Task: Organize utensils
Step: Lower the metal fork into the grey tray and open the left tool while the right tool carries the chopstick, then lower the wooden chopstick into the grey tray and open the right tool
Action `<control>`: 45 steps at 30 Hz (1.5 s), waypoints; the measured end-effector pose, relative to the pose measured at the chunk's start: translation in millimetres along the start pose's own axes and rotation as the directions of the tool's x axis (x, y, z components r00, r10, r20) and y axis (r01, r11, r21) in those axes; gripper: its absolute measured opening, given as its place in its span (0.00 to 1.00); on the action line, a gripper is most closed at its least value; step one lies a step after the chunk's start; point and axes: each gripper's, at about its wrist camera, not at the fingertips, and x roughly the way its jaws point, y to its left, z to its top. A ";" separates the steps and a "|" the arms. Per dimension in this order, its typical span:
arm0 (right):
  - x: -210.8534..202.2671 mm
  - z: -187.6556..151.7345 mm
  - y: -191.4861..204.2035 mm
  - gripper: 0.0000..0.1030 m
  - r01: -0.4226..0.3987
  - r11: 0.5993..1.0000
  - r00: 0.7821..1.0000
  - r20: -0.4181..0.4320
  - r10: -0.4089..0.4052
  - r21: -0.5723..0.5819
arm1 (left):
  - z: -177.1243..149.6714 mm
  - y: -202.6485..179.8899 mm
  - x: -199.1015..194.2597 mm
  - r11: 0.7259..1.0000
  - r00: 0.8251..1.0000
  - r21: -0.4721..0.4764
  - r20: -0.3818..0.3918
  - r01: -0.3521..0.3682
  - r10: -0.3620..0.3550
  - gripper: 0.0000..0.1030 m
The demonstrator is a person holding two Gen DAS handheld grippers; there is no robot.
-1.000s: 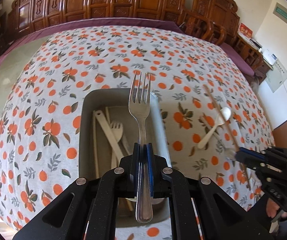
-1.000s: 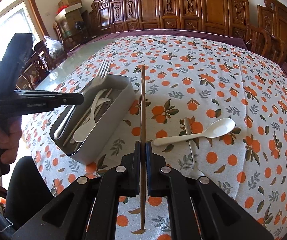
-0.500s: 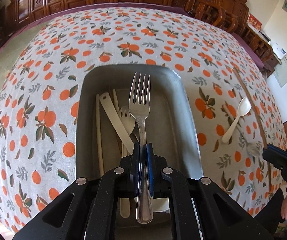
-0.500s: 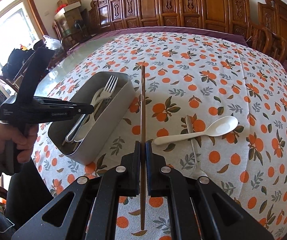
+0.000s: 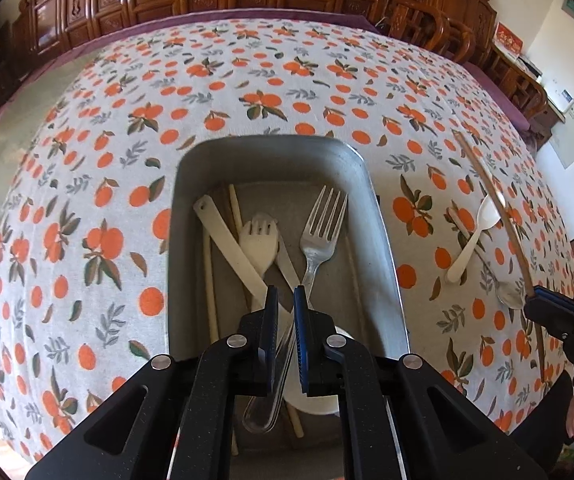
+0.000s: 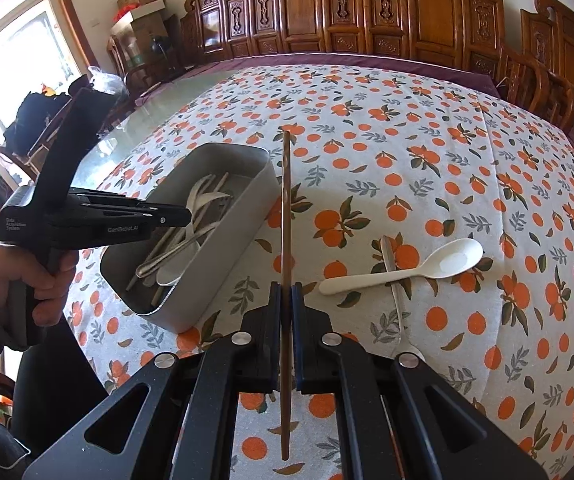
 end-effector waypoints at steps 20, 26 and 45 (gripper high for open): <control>27.2 30.0 68.6 0.06 -0.083 0.996 0.996 -0.015 0.083 -0.028 | -26.4 47.8 -70.4 0.997 0.991 -0.064 0.130 -0.034 0.042 0.56; 43.8 41.1 81.1 0.06 -0.106 0.994 0.994 -0.035 0.106 0.003 | -35.4 64.7 -82.6 0.995 0.985 -0.081 0.159 -0.058 0.071 0.77; 94.1 58.0 83.9 0.06 -0.115 0.976 0.989 -0.072 0.130 0.187 | -50.1 88.4 -92.4 0.991 0.982 -0.115 0.173 -0.062 0.082 0.82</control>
